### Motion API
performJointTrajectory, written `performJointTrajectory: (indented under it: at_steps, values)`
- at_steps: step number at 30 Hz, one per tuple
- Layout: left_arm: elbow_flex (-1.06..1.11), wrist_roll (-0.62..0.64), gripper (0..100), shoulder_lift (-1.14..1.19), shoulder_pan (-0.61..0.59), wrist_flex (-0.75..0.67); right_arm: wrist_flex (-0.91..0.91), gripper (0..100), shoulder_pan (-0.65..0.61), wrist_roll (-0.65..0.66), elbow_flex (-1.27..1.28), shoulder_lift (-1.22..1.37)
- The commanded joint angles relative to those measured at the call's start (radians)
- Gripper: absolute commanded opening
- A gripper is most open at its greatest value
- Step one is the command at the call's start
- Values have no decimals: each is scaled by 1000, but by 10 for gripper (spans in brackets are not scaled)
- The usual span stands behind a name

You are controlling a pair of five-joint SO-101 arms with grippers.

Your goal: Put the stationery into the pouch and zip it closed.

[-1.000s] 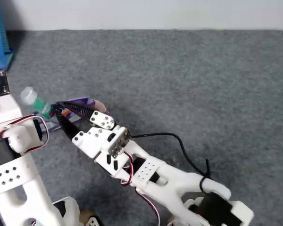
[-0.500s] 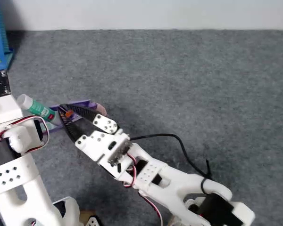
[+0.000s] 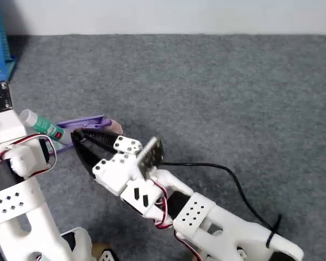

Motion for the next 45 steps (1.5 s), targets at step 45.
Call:
performJointTrajectory:
  at_steps: [45]
  values:
    - [41, -8, 13, 0, -26, -72, 657, 8, -45, -176, -531, 189]
